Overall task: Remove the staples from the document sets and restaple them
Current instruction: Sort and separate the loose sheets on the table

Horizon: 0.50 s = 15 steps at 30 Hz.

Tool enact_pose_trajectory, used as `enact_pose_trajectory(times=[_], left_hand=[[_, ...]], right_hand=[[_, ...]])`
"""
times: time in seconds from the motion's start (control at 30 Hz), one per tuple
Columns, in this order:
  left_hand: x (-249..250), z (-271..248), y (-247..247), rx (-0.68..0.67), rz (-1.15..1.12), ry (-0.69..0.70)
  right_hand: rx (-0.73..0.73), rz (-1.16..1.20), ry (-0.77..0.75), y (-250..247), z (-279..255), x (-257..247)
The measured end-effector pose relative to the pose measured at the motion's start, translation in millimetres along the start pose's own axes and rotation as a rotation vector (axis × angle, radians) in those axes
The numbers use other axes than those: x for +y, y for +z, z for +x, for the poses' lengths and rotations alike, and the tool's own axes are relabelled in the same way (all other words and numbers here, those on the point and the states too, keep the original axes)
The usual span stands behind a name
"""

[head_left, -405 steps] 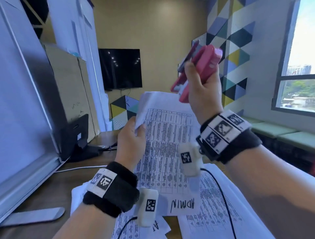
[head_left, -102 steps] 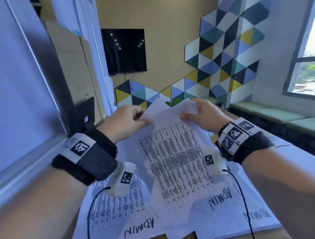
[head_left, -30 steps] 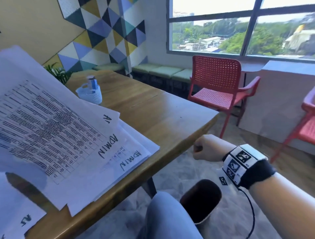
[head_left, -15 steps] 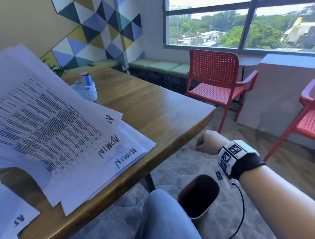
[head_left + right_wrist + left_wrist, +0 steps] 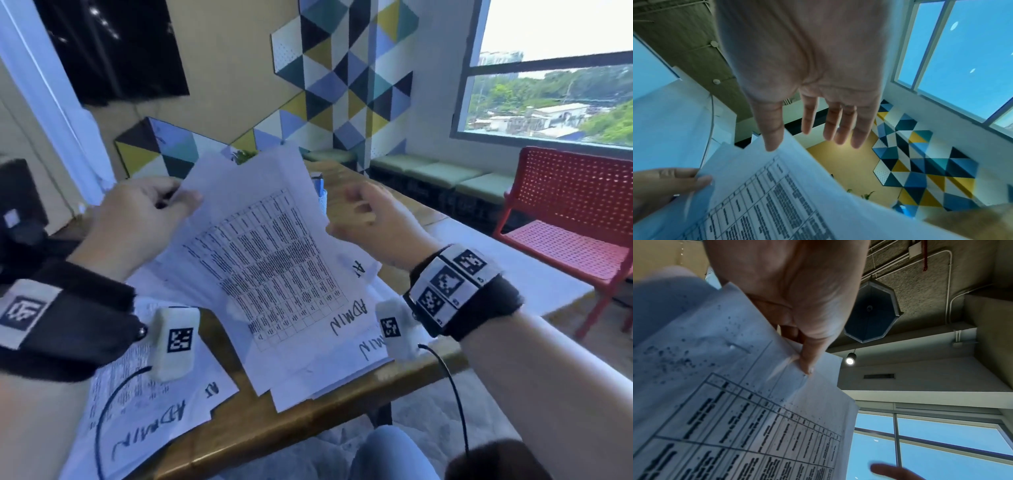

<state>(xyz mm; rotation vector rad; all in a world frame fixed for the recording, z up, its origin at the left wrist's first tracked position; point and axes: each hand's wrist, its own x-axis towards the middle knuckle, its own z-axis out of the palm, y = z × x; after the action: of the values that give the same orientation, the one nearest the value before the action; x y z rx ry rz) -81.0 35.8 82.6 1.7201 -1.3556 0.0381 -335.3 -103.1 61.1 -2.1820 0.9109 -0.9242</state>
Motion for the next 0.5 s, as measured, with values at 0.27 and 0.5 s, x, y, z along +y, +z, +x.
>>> enact_pose_trajectory(times=[0.27, 0.5], left_hand=[[15.3, -10.3, -8.8, 0.027, -0.058, 0.026], [-25.8, -45.1, -31.6, 0.075, -0.276, -0.214]], right_hand=[[-0.008, 0.169, -0.063, 47.8, 51.7, -37.8], [0.026, 0.345, -0.019, 56.7, 76.6, -25.7]])
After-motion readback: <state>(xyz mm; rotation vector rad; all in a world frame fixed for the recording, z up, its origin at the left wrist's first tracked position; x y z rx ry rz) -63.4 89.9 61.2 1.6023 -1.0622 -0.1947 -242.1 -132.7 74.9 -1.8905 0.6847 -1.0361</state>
